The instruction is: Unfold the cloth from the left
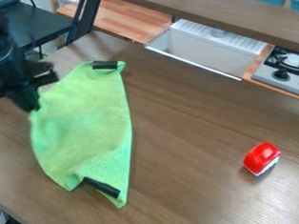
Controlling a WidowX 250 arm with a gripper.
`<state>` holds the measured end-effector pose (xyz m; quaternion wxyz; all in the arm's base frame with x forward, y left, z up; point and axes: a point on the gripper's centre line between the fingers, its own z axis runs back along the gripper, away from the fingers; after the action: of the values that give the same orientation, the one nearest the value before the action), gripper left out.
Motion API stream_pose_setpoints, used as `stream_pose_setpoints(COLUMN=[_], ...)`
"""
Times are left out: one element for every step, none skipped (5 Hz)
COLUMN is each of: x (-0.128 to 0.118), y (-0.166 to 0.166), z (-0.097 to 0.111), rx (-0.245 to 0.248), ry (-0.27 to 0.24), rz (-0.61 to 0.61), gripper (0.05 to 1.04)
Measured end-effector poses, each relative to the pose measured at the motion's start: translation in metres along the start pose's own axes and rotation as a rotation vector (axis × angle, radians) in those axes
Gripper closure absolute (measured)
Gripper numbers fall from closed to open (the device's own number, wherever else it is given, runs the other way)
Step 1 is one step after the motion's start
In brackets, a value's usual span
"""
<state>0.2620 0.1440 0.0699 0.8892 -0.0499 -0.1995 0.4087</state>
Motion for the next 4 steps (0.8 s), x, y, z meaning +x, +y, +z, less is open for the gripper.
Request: stream_pose_setpoints(x=[0.003, -0.006, -0.012, -0.021], y=[-0.031, -0.067, -0.101, -0.141], z=[0.001, -0.013, -0.024, -0.028], rx=[0.000, 0.012, 0.013, -0.008], ry=[0.014, 0.057, 0.075, 0.081], rz=[0.004, -0.011, -0.018, -0.025], gripper=[1.034, 1.034, 1.034, 1.034])
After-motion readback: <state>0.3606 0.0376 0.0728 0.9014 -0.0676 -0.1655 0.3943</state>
